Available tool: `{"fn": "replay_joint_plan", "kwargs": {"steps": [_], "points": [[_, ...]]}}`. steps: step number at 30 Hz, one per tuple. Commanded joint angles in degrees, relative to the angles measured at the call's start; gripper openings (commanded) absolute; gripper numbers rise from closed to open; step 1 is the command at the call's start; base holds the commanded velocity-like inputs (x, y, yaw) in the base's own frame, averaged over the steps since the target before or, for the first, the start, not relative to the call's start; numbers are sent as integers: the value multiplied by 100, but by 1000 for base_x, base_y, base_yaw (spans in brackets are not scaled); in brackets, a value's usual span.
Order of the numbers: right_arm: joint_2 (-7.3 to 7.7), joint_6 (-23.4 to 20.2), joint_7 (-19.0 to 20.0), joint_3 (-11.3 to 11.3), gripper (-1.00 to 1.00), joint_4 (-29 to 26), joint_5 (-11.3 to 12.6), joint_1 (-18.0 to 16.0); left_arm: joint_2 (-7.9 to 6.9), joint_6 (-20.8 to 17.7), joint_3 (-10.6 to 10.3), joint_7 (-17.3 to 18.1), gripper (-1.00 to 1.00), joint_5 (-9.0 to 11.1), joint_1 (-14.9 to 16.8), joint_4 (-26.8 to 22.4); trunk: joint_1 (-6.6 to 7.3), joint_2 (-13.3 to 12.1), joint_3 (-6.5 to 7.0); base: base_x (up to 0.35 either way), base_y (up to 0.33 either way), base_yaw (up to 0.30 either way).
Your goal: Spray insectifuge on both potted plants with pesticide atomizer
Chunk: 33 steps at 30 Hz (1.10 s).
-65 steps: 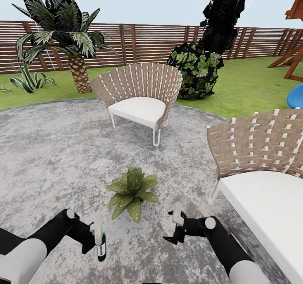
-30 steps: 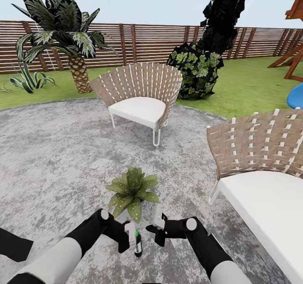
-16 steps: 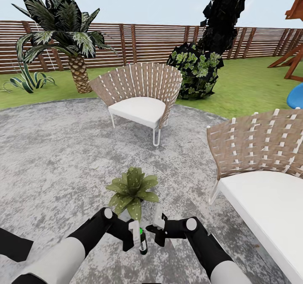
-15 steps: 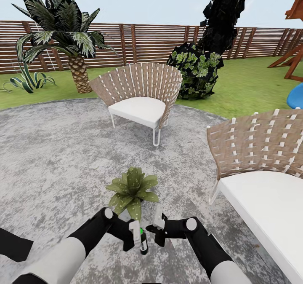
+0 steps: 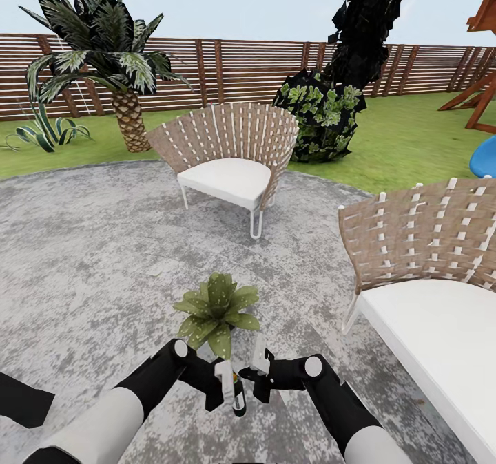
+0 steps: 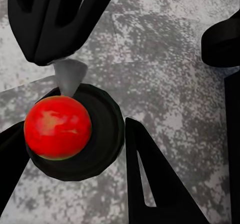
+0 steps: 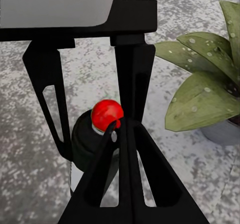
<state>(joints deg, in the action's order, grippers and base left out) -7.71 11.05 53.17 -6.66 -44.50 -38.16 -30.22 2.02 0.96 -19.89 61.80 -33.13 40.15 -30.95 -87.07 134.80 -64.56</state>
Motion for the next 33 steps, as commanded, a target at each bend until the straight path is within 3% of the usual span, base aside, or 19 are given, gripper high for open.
{"fn": "replay_joint_plan", "kwargs": {"steps": [1,8,10,13,16,18,19,22,23,25,27,28,30,31,32,33], "points": [[-2,46,5,7,-100,-6,-60,-2,1,10,5,16,-100,-28,2,-8,1,2,-5,0,0,0],[-2,49,0,7,-100,-6,-60,-2,-10,10,35,16,-100,-46,2,33,1,2,-5,0,0,0],[-2,48,0,7,-100,-6,-60,-2,-81,10,37,16,-100,-78,-1,69,1,2,-5,0,0,0],[4,54,0,10,-100,-6,-67,-2,-753,10,29,12,-100,-96,-38,93,1,2,-5,0,0,0],[11,54,0,20,-100,-1,-79,-2,-1152,11,22,-46,-100,-102,-127,102,1,2,-5,0,0,0],[36,60,-13,36,-100,136,-85,-2,-1434,17,27,-330,-100,-98,-362,99,1,2,-5,0,0,0],[52,62,-19,48,100,241,-85,-2,-1520,17,28,-439,-100,-94,-427,100,1,2,-5,0,0,0],[198,70,-29,65,100,488,-79,-2,-1655,15,29,-571,-100,-89,-564,106,1,2,-5,0,0,0],[482,82,-55,76,100,781,-71,-2,-1719,10,35,-1094,-100,-65,-635,429,1,2,-5,0,0,0],[642,94,-375,79,100,1166,-71,-2,-1704,6,124,-1724,-100,46,-644,674,1,2,-5,0,0,0],[814,113,-1351,77,100,1634,-62,4,-1664,2,278,-2234,-100,360,-647,854,1,2,-5,0,0,0],[857,119,-2010,77,100,1966,-43,6,-1654,1,356,-2370,-100,678,-648,985,1,2,-5,0,0,0],[886,192,-3297,77,100,2712,241,12,-1649,9,509,-2556,-100,1630,-648,1188,1,2,-5,0,0,0],[890,306,-3895,77,100,3118,555,14,-1652,28,553,-2661,-100,2198,-650,1264,1,2,-5,0,0,0],[894,581,-4607,77,100,3669,1155,20,-1662,268,585,-2910,-100,2992,-737,1406,1,2,-5,0,0,0],[894,770,-4896,74,100,3888,1457,22,-1665,498,593,-3110,-100,3330,-812,1482,1,2,-5,0,0,0]]}}
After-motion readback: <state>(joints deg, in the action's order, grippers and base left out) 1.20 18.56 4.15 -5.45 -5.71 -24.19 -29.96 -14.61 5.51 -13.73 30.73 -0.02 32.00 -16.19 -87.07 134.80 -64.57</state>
